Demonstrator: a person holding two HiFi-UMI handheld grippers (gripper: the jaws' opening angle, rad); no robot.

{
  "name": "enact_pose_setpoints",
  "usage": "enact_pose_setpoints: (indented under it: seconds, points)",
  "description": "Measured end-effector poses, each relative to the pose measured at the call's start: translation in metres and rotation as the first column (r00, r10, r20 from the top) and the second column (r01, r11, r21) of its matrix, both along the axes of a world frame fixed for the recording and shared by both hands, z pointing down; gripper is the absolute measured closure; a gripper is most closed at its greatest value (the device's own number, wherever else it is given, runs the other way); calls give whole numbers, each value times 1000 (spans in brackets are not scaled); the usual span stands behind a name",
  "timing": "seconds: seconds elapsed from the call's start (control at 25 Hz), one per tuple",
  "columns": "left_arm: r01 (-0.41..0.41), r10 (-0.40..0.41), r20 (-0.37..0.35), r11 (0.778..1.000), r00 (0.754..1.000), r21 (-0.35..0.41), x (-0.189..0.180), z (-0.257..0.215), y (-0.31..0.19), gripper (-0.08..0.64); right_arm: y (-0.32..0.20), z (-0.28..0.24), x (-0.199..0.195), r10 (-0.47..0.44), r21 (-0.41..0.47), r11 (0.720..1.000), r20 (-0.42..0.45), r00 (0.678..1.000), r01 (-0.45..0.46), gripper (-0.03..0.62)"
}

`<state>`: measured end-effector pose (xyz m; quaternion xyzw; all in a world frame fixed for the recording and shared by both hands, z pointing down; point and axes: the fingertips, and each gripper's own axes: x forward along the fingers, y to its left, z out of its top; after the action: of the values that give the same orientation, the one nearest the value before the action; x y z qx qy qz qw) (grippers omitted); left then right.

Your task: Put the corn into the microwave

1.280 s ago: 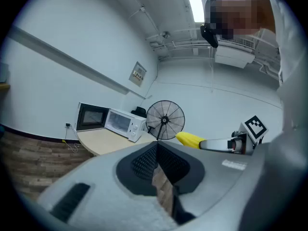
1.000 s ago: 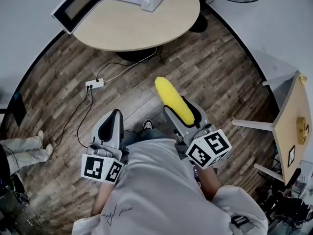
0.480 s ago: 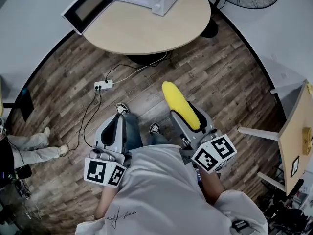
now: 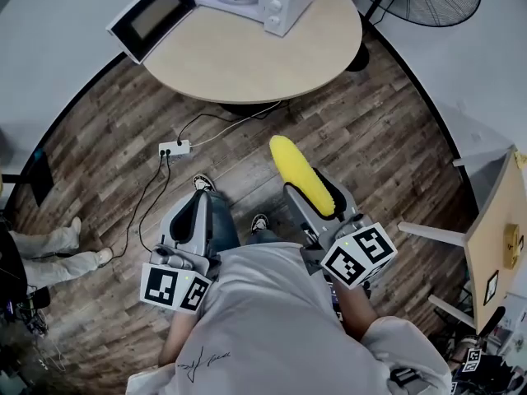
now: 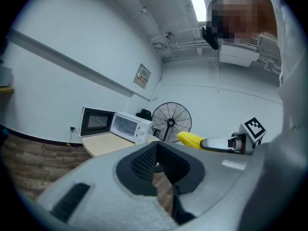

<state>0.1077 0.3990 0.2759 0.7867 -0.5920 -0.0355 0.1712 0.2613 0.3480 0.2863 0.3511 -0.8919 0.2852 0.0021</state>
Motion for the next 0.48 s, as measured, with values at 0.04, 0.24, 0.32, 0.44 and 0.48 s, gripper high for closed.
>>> enact_pose_setpoints:
  seconds: [0.04, 0.24, 0.32, 0.44, 0.48]
  points:
    - [-1, 1, -1, 1000, 1000, 1, -5, 0, -5, 569, -4, 0, -6, -4, -3, 1000, 0, 1000, 4, 330]
    - [1, -1, -6, 1000, 1000, 3, -30, -2, -31, 569, -28, -4, -37, -22, -16, 1000, 2, 1000, 22, 331]
    - [0, 0, -7, 1000, 1000, 0, -42, -2, -42, 569, -39, -4, -50, -29, -18, 999, 5, 1000, 29, 330]
    - [2, -2, -12, 1000, 1000, -3, -63, 0, -59, 569, -59, -2, -72, -29, -42, 999, 13, 999, 30, 331]
    - [4, -4, -14, 1000, 1000, -3, -71, 0, -66, 569, -66, -1, -79, -28, -53, 998, 17, 999, 29, 331]
